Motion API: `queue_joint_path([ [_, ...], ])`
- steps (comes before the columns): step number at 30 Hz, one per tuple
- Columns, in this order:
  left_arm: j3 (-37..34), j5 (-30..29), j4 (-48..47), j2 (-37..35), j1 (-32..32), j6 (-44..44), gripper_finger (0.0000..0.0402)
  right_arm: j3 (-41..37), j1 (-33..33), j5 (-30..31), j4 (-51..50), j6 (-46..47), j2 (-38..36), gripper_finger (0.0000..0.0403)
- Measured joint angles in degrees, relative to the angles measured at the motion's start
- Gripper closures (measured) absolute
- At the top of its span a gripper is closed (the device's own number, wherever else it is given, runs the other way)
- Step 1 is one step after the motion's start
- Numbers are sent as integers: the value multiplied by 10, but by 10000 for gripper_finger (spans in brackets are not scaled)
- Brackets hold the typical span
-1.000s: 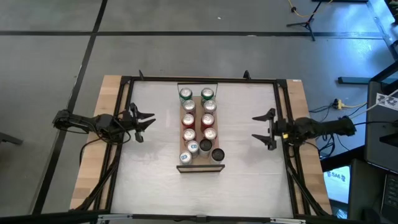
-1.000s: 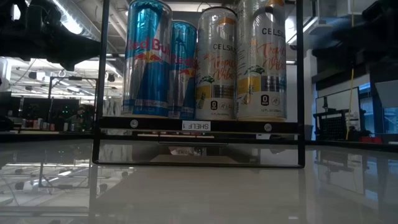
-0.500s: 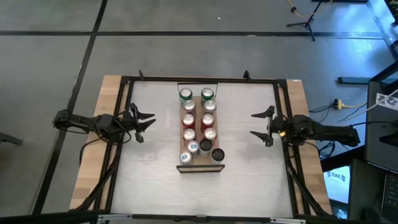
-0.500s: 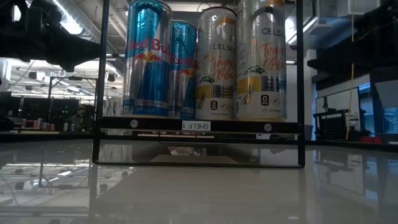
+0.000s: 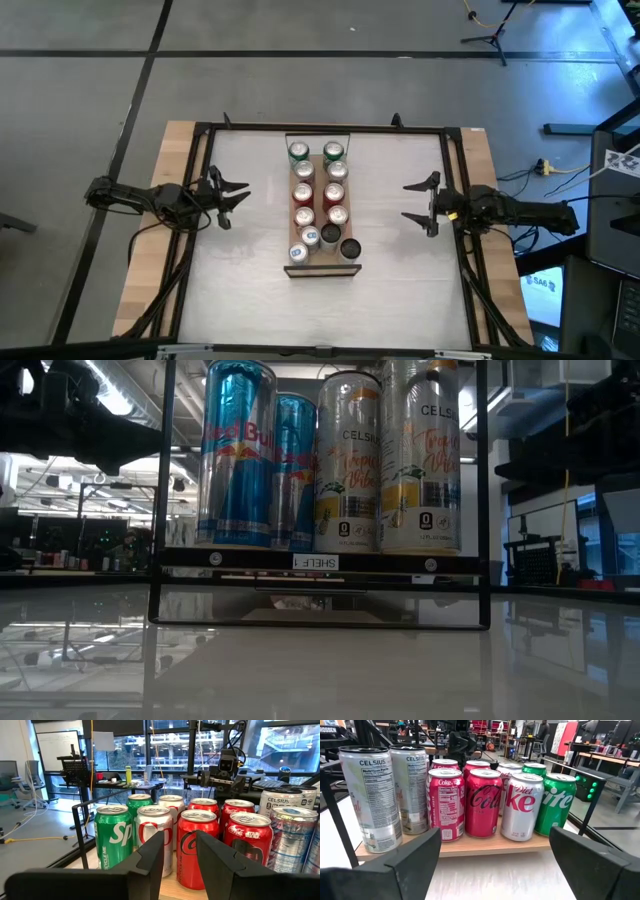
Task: Place canned beverage on shelf
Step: Return to Home Position
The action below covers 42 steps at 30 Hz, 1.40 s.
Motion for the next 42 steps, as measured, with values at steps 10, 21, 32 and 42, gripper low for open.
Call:
queue_joint_path([
  [10,0,0,0,0,0,0,296,1,0,0,-5,29,0,33],
  [21,0,0,0,0,0,0,296,1,0,10,-5,16,1,127],
  [32,0,0,0,0,0,0,296,1,0,9,-6,20,1,285],
  [42,0,0,0,0,0,0,296,-1,0,-5,4,17,1,395],
])
